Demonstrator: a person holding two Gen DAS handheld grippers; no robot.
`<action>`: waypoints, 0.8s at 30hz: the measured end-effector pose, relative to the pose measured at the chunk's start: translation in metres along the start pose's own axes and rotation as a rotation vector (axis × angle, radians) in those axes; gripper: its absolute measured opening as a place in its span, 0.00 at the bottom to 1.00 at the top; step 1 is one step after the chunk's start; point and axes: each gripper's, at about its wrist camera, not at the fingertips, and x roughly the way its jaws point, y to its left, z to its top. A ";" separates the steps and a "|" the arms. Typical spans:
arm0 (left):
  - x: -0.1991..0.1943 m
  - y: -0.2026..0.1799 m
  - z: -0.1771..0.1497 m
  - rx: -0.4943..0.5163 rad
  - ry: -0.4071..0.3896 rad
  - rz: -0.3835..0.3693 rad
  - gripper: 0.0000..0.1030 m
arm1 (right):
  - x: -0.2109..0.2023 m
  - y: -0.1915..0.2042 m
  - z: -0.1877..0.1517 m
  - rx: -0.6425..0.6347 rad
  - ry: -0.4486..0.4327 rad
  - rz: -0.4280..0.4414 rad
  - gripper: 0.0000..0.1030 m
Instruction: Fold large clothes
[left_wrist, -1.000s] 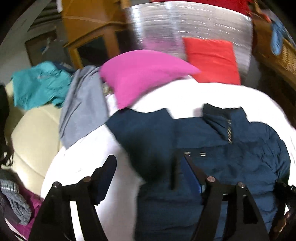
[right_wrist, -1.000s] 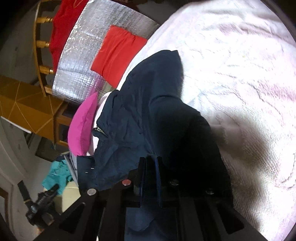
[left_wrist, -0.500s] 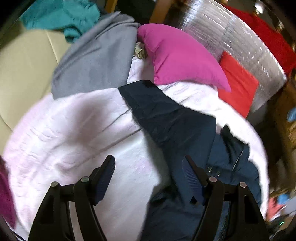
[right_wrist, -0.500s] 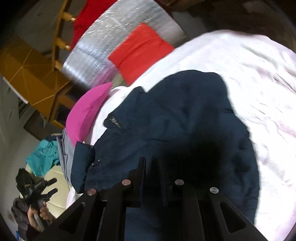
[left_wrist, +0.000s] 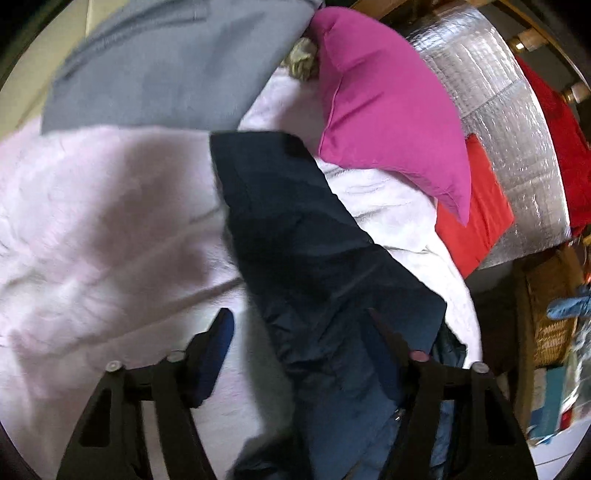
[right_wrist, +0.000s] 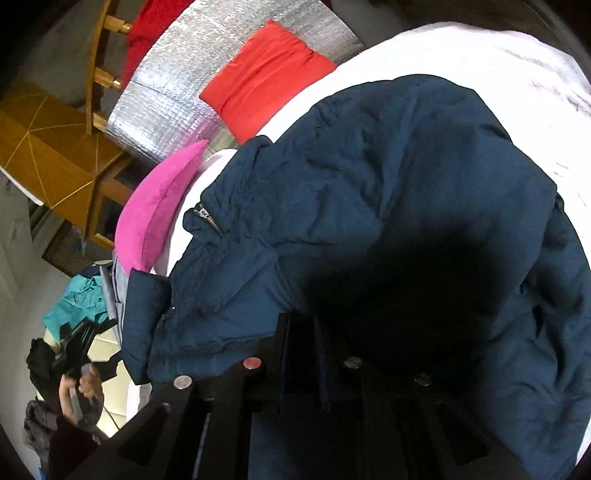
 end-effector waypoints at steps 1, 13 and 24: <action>0.004 0.002 0.001 -0.015 0.004 -0.018 0.47 | 0.000 0.000 0.000 -0.004 -0.002 0.000 0.15; -0.014 -0.029 -0.017 0.062 -0.082 -0.096 0.11 | -0.001 0.000 -0.003 -0.005 -0.023 0.015 0.15; -0.028 -0.153 -0.117 0.442 -0.040 -0.151 0.06 | -0.025 -0.001 -0.009 0.019 -0.041 0.052 0.17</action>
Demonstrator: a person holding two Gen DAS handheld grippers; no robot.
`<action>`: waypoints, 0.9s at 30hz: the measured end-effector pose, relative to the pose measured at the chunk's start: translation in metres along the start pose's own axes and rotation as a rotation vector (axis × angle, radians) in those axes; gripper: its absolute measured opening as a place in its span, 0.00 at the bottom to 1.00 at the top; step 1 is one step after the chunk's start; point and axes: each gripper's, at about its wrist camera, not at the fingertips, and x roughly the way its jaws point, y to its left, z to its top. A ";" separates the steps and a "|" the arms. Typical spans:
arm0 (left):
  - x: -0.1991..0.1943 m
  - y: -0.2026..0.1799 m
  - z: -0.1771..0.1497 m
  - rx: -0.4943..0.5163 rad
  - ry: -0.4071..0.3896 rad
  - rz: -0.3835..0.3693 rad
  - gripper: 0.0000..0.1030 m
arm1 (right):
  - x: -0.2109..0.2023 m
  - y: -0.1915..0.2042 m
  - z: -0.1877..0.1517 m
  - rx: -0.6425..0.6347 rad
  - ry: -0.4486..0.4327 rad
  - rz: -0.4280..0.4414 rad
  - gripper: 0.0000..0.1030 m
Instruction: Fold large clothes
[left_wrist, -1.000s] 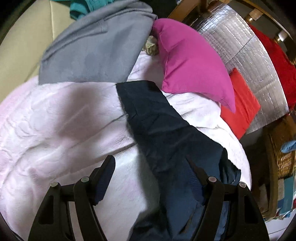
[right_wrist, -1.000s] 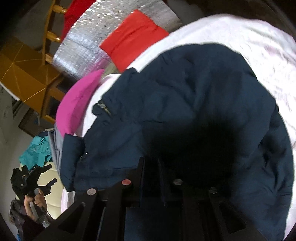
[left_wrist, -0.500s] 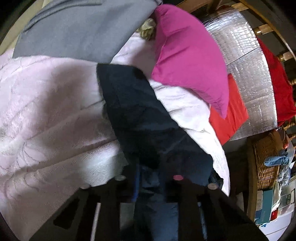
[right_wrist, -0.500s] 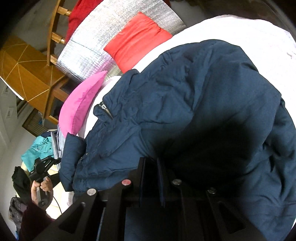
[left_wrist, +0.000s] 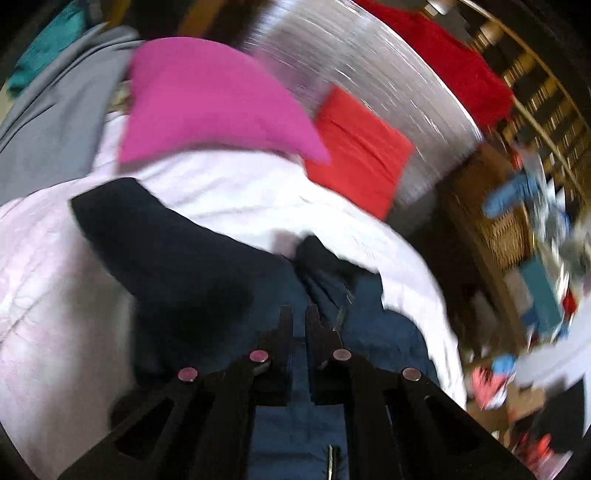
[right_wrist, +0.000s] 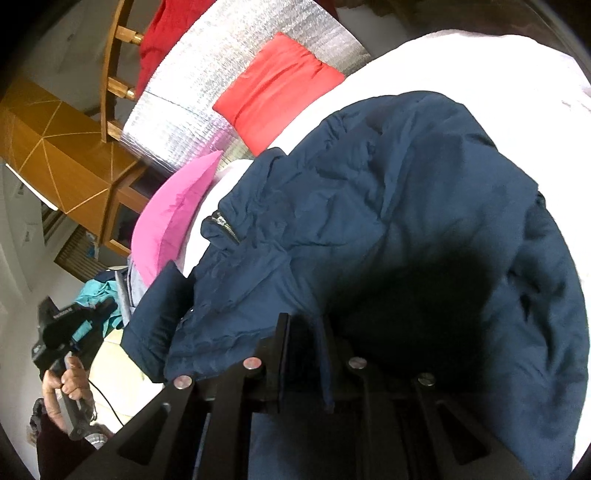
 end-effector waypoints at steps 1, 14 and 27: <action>0.006 -0.008 -0.007 0.019 0.015 0.020 0.06 | -0.004 -0.001 -0.001 0.002 -0.003 0.004 0.17; -0.039 0.110 0.014 -0.392 -0.061 0.103 0.78 | -0.028 0.009 -0.002 -0.048 -0.062 0.053 0.81; 0.025 0.173 0.036 -0.615 -0.072 0.017 0.52 | -0.032 0.024 -0.006 -0.162 -0.117 0.010 0.79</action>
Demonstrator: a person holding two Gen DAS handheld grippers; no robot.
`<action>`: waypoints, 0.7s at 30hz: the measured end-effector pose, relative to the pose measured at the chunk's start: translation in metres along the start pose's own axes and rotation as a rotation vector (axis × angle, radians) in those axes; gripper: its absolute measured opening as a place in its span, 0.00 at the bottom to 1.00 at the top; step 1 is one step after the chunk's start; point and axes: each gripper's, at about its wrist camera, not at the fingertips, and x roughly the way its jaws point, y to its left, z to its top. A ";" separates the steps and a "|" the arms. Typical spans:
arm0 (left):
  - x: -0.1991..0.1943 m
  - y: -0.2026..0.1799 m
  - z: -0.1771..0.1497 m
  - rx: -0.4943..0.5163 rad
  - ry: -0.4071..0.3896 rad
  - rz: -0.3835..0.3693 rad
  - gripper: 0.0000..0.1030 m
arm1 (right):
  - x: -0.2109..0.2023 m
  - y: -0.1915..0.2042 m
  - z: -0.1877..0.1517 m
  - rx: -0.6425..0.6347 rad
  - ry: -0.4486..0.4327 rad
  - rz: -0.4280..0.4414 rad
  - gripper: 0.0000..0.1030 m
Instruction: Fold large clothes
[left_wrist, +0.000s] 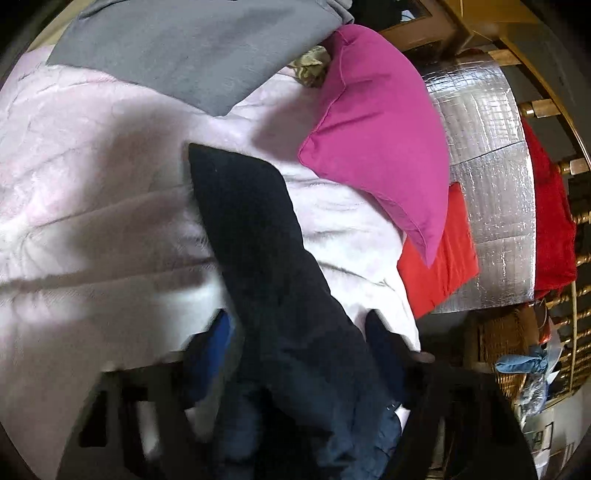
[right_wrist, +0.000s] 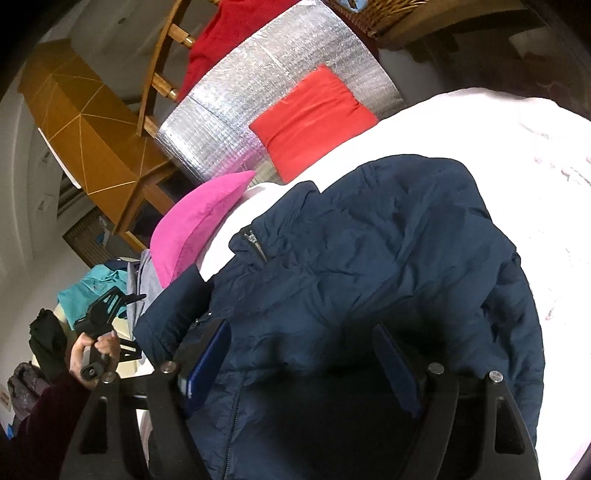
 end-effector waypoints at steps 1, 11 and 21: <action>0.004 -0.002 0.000 0.016 0.001 0.013 0.36 | 0.000 -0.001 0.000 0.000 0.005 -0.004 0.79; -0.023 -0.089 -0.052 0.452 -0.047 0.063 0.09 | -0.019 -0.016 0.004 0.024 -0.014 -0.080 0.59; -0.019 -0.174 -0.232 0.856 0.069 -0.058 0.06 | -0.074 -0.037 0.014 0.083 -0.103 -0.079 0.59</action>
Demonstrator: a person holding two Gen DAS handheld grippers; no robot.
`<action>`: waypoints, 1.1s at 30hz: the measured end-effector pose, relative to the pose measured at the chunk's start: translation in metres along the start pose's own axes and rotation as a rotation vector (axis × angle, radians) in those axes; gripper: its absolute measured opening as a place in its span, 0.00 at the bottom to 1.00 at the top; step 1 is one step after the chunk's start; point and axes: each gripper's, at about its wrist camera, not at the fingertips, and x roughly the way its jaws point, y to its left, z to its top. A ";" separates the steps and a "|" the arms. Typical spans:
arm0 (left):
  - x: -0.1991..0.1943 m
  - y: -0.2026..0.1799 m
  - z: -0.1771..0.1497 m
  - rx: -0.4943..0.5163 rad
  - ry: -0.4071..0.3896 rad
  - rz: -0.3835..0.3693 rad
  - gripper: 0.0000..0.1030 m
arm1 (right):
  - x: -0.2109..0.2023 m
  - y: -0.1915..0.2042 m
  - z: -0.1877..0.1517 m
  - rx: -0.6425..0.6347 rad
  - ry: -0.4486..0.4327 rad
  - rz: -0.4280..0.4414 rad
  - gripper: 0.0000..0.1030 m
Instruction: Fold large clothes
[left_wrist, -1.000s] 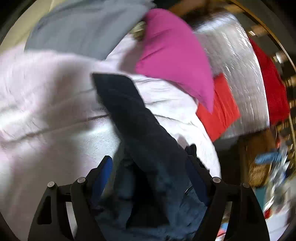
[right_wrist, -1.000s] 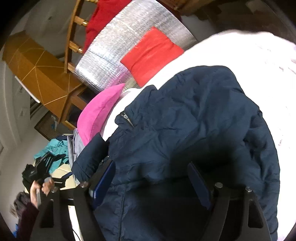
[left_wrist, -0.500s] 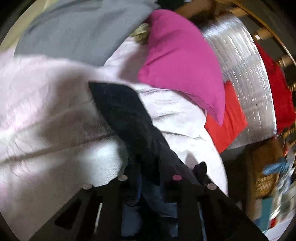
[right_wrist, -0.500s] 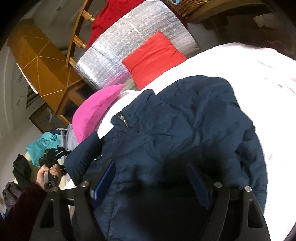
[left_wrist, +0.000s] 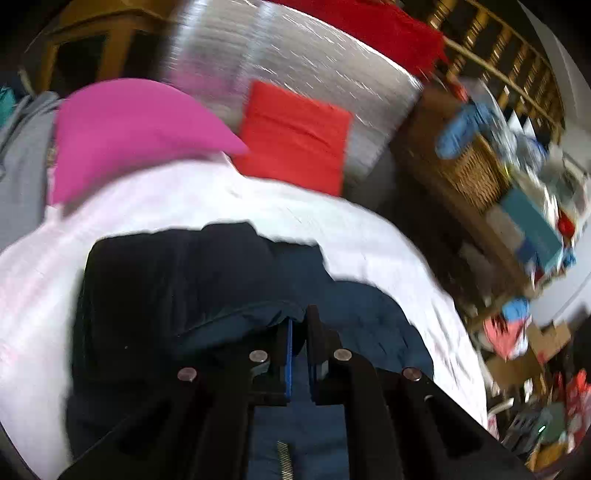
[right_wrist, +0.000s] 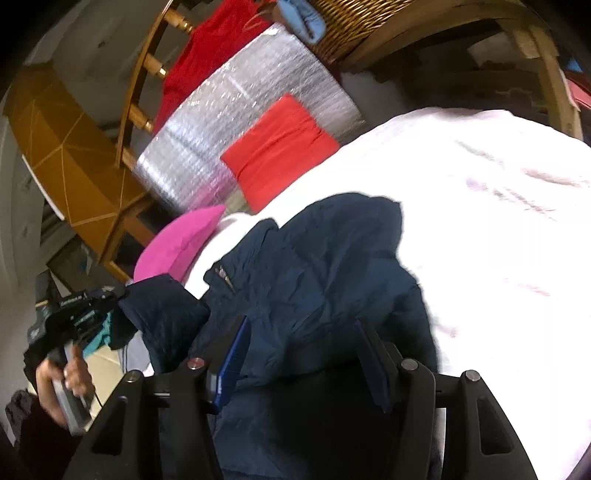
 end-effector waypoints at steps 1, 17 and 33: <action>0.014 -0.011 -0.014 0.010 0.040 -0.006 0.06 | -0.007 -0.003 0.001 0.005 -0.006 0.001 0.59; -0.040 0.026 -0.077 -0.085 0.145 -0.058 0.74 | -0.057 -0.005 0.001 -0.010 -0.027 0.041 0.60; 0.009 0.077 -0.034 -0.382 0.108 -0.020 0.80 | -0.022 0.007 -0.026 -0.048 0.086 0.074 0.65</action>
